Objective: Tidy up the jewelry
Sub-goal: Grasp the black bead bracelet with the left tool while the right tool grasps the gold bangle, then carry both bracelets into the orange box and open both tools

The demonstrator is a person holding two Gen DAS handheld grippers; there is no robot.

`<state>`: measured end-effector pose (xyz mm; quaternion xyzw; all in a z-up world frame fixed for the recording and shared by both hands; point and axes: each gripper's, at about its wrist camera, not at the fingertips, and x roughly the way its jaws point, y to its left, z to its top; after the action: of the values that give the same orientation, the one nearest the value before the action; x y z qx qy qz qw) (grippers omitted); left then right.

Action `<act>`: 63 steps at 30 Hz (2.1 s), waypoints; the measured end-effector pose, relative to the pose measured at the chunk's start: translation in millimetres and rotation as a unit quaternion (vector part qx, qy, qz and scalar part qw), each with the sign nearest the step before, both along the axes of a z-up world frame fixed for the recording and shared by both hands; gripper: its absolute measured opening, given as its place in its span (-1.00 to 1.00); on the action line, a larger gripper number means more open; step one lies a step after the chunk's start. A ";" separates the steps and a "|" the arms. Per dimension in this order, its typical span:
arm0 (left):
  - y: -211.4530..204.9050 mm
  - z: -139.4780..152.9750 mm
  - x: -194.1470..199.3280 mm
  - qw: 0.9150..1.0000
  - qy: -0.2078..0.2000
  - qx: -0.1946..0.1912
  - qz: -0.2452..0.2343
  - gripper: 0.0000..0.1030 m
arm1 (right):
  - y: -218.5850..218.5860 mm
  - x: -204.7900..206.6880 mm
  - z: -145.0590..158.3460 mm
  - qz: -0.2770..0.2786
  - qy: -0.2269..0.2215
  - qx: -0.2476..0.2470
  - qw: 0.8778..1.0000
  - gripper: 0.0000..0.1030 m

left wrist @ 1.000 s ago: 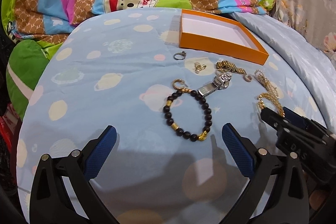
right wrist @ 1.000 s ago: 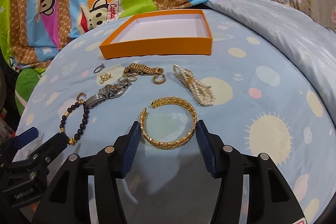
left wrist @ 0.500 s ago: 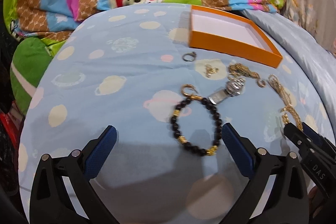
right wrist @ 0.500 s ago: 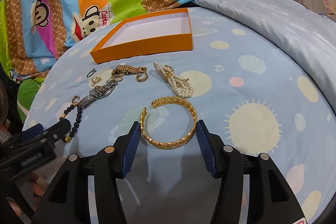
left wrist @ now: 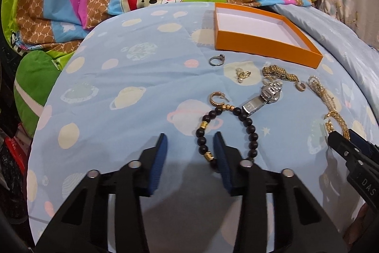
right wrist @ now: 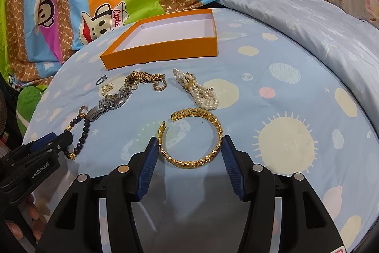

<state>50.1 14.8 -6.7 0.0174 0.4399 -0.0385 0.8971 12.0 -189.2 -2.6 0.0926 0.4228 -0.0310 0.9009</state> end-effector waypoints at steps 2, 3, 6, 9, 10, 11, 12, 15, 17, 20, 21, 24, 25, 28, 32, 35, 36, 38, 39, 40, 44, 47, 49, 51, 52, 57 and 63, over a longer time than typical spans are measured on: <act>0.2 0.7 -0.3 1.000 -0.001 -0.005 -0.003 -0.71 | 0.1 0.0 0.2 0.000 0.000 0.001 1.000 0.05; 0.9 1.1 -0.6 1.000 0.000 -0.013 -0.006 -0.86 | -0.1 0.0 0.3 0.001 -0.001 0.002 1.000 0.04; 5.4 3.7 -2.1 0.999 0.006 -0.039 -0.010 -0.86 | -0.6 -2.9 2.5 0.002 -0.009 0.005 1.000 0.04; 7.2 11.5 -9.0 0.999 -0.001 -0.051 -0.019 -0.87 | 1.2 -7.6 5.4 0.006 -0.016 0.002 1.000 0.03; 7.2 14.7 -11.6 0.998 -0.005 -0.053 -0.021 -0.87 | 1.8 -9.3 6.4 0.008 -0.017 0.002 1.000 0.03; 7.4 18.0 -13.6 0.998 -0.009 -0.055 -0.024 -0.87 | 2.6 -11.3 7.4 0.010 -0.018 0.003 1.000 0.03; 8.2 23.5 -16.6 0.998 -0.015 -0.058 -0.027 -0.87 | 3.4 -12.9 8.3 0.012 -0.018 0.005 1.000 0.03; 9.7 41.2 -21.6 0.997 -0.031 -0.065 -0.040 -0.87 | 5.7 -18.9 14.0 0.018 -0.024 0.011 0.999 0.02; 9.6 53.0 -22.9 0.996 -0.041 -0.068 -0.048 -0.87 | 6.3 -21.7 21.9 0.021 -0.033 0.011 0.999 0.02; 6.3 73.9 -20.5 0.994 -0.062 -0.068 -0.062 -0.87 | 5.9 -21.0 40.1 0.025 -0.052 0.010 0.998 0.02; 4.7 79.1 -18.3 0.993 -0.066 -0.070 -0.067 -0.87 | 5.8 -19.3 47.5 0.027 -0.059 0.008 0.998 0.02; -4.9 97.2 -4.6 0.990 -0.083 -0.070 -0.085 -0.87 | 3.3 -8.0 69.4 0.032 -0.081 0.003 0.996 0.02; -7.7 101.7 -1.6 0.990 -0.089 -0.069 -0.089 -0.87 | 1.6 -2.4 75.0 0.033 -0.087 0.003 0.996 0.02; -21.3 118.1 17.7 0.987 -0.116 -0.055 -0.098 -0.87 | -6.2 21.5 91.3 0.032 -0.102 0.008 0.994 0.02; -40.0 131.2 52.0 0.984 -0.139 -0.044 -0.103 -0.87 | -18.2 62.8 100.4 0.024 -0.110 0.012 0.994 0.02; -54.0 130.5 85.0 0.983 -0.142 -0.039 -0.106 -0.87 | -27.5 99.3 100.2 0.018 -0.107 0.019 0.994 0.02; -60.2 128.4 101.0 0.983 -0.142 -0.039 -0.108 -0.87 | -28.6 111.4 99.7 0.017 -0.105 0.018 0.994 0.02; -67.1 124.9 119.1 0.984 -0.140 -0.040 -0.107 -0.87 | -30.9 136.8 96.5 0.015 -0.101 0.012 0.995 0.02; -71.6 121.8 135.8 0.984 -0.137 -0.045 -0.108 -0.87 | -31.9 148.5 94.6 0.014 -0.099 0.010 0.995 0.02; -74.2 118.8 144.1 0.984 -0.135 -0.046 -0.106 -0.87 | -32.9 162.6 92.1 0.014 -0.096 0.008 0.995 0.02; -85.8 106.7 186.9 0.985 -0.128 -0.050 -0.102 -0.87 | -35.8 205.1 80.5 0.012 -0.084 0.003 0.996 0.02; -92.2 95.4 214.4 0.986 -0.121 -0.052 -0.097 -0.87 | -39.3 234.6 68.1 0.010 -0.070 0.005 0.997 0.02; -94.2 86.1 230.8 0.988 -0.115 -0.052 -0.092 -0.87 | -42.4 247.6 60.5 0.007 -0.063 0.009 0.998 0.02; -97.1 77.3 244.1 0.989 -0.109 -0.051 -0.090 -0.87 | -45.1 259.5 54.0 0.005 -0.057 0.014 0.998 0.02; -97.8 74.4 246.9 0.989 -0.107 -0.050 -0.089 -0.87 | -46.0 263.8 51.3 0.004 -0.053 0.014 0.998 0.02; -103.7 58.8 263.3 0.990 -0.091 -0.049 -0.091 -0.86 | -44.7 277.2 39.1 0.007 -0.038 0.011 0.999 0.02; -107.4 45.3 271.7 0.992 -0.079 -0.048 -0.086 -0.85 | -40.0 283.6 28.1 0.012 -0.027 -0.002 1.000 0.05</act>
<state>321.9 -92.6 38.5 0.0154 0.3620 -0.1352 0.9222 295.6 -229.2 25.5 0.0863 0.3994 -0.0181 0.9125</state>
